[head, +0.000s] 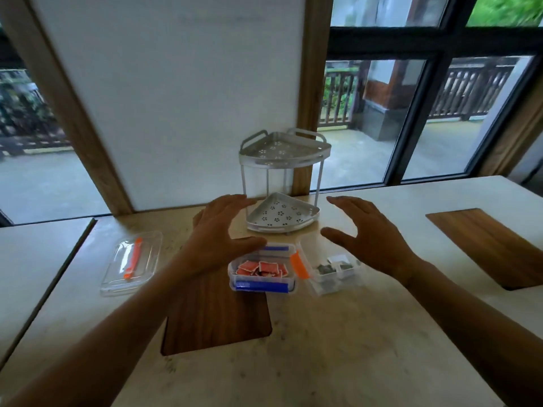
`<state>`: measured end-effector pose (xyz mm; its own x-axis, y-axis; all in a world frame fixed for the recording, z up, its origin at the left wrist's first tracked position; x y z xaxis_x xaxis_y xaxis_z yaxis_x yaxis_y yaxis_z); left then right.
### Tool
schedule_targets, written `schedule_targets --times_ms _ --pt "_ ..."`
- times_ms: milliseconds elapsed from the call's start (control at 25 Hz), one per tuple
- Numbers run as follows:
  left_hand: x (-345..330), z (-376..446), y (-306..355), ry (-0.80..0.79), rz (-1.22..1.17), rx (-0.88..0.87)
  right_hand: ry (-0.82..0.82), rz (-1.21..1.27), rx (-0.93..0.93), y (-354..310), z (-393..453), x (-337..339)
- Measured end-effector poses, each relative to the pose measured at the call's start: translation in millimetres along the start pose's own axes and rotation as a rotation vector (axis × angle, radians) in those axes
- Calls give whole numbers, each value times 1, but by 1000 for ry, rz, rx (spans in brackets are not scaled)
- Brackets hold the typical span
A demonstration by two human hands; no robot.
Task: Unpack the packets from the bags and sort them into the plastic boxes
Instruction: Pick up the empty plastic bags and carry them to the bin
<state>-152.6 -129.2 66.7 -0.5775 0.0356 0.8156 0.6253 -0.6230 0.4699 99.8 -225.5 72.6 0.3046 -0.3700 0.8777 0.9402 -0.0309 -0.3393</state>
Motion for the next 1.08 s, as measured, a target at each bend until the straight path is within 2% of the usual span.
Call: schedule_targets --times_ms 240,360,480,680,1080 --pt "59 -59 122 377 -107 -119 259 149 124 22 -67 144" --pt "80 -86 186 496 -83 -180 373 199 167 32 -102 213" --pt "89 -108 241 545 -70 -255 447 204 246 51 -138 262" --pt "57 -96 293 493 -104 -285 500 149 216 100 -175 296" --pt "-101 2 348 206 -310 -346 466 27 -49 234 -201 292"
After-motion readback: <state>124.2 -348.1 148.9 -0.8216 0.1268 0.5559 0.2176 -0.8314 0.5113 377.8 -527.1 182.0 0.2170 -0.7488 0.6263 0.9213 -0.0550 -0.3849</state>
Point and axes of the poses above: each hand's wrist, its own z-axis towards the middle knuckle, its own x-axis out of the back of the hand, y = z × x, the point moved 4 cm from there along z, towards the middle knuckle, and after that the axes turned 3 degrees about y, right-handed, at the moved point
